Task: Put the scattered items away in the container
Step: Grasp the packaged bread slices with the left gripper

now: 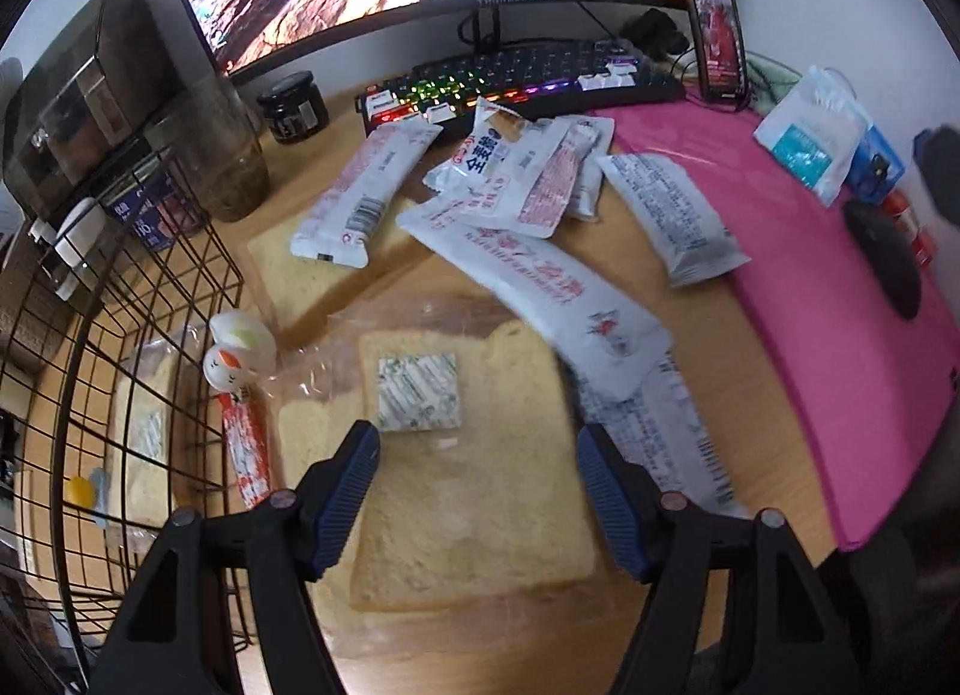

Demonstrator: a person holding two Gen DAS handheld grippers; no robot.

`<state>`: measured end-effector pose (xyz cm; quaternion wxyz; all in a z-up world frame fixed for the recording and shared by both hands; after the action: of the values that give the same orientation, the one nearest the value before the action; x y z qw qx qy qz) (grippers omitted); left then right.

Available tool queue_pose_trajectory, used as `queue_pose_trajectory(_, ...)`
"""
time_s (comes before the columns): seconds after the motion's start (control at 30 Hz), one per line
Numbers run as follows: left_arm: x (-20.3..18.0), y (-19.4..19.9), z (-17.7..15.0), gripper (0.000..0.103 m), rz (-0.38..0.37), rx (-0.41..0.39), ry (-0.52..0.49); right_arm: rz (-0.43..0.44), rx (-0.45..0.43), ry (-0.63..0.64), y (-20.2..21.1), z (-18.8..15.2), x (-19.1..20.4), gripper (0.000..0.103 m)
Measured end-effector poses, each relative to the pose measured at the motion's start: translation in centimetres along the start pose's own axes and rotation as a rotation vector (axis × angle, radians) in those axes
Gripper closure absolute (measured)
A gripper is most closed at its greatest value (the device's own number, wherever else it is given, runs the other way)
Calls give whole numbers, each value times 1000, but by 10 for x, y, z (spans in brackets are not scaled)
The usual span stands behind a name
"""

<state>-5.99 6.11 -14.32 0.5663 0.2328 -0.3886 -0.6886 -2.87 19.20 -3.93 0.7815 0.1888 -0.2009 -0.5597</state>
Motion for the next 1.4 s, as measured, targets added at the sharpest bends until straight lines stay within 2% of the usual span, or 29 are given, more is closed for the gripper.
queue_pose_trajectory(0.2,6,-9,1,18,-10,-3,16,-7,4,0,-4,-1,0,42)
queue_pose_trajectory(0.37,8,-29,-6,8,0,25,2,-9,6,-1,-5,-1,-2,42)
queue_pose_trajectory(0.5,11,-30,-6,9,-8,0,12,-17,5,-6,-5,0,-5,42)
queue_pose_trajectory(0.6,14,-26,-3,19,-6,-18,14,-18,8,-6,-7,0,-5,42)
queue_pose_trajectory(0.77,21,-17,0,24,-69,-14,68,-14,23,1,-14,-4,-4,42)
queue_pose_trajectory(1.1,22,28,18,24,-91,-106,63,-86,155,-6,-99,-32,-43,42)
queue_pose_trajectory(1.2,24,40,24,24,-92,-135,64,-112,164,17,-120,-32,-47,42)
queue_pose_trajectory(1.4,32,49,29,24,-94,-153,73,-132,238,63,-154,-41,-46,42)
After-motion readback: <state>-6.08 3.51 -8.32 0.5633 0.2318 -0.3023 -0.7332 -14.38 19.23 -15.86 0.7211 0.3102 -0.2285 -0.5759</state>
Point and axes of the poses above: each gripper's, at about its wrist camera, not at the fingertips, and y roughly against the way its jaws point, x to its left, z to its top, the point moved 7 cm from there along -y, roughly the way its jaws point, and after that the axes turned 7 degrees about -x, right-handed, at the moved point
